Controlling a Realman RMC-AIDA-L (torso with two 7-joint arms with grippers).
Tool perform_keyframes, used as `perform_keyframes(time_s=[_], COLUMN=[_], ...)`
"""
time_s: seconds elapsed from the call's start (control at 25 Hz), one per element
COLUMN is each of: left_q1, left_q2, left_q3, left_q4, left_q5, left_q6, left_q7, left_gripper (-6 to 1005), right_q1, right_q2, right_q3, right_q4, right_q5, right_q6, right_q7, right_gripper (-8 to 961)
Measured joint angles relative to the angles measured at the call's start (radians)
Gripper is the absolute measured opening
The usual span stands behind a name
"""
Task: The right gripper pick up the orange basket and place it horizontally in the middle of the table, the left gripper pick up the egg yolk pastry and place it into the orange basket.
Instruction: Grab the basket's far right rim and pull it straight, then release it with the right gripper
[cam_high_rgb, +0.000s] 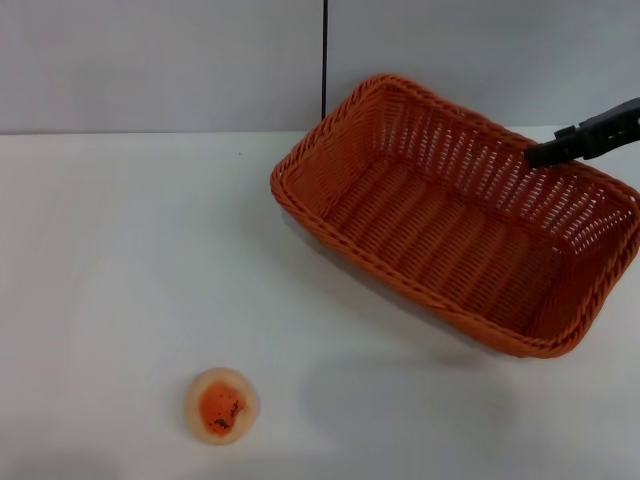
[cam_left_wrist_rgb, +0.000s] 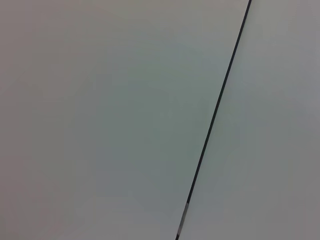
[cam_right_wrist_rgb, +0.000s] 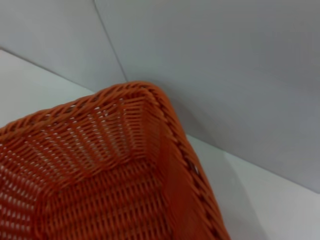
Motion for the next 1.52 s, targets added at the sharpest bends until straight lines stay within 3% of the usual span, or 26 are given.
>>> perform_keyframes(time_s=[0.32, 0.72, 1.04, 1.24, 1.52], left_q1=[0.001, -0.001, 0.006, 0.01, 0.021], left_q2=[-0.001, -0.003, -0.004, -0.003, -0.001], left_q3=[0.001, 0.002, 0.012, 0.013, 0.011], left_q4=[-0.005, -0.011, -0.022, -0.023, -0.019], left_q5=[0.0, 0.0, 0.0, 0.0, 0.0], left_q6=[0.0, 0.008, 0.017, 0.026, 0.026], left_q7=[0.0, 0.0, 0.0, 0.0, 0.0], left_gripper=[802, 802, 801, 801, 801], right_q1=[0.002, -0.003, -0.023, -0.019, -0.01], right_q2=[0.019, 0.03, 0.054, 0.054, 0.054], right_q3=[0.013, 0.001, -0.023, -0.026, -0.112], right_q4=[0.089, 0.096, 0.039, 0.039, -0.002], right_q5=[0.021, 0.026, 0.02, 0.026, 0.026], right_q6=[-0.055, -0.086, -0.103, -0.096, -0.055], right_q7=[-0.093, -0.115, -0.147, -0.2, -0.283], right_gripper=[619, 606, 456, 218, 187])
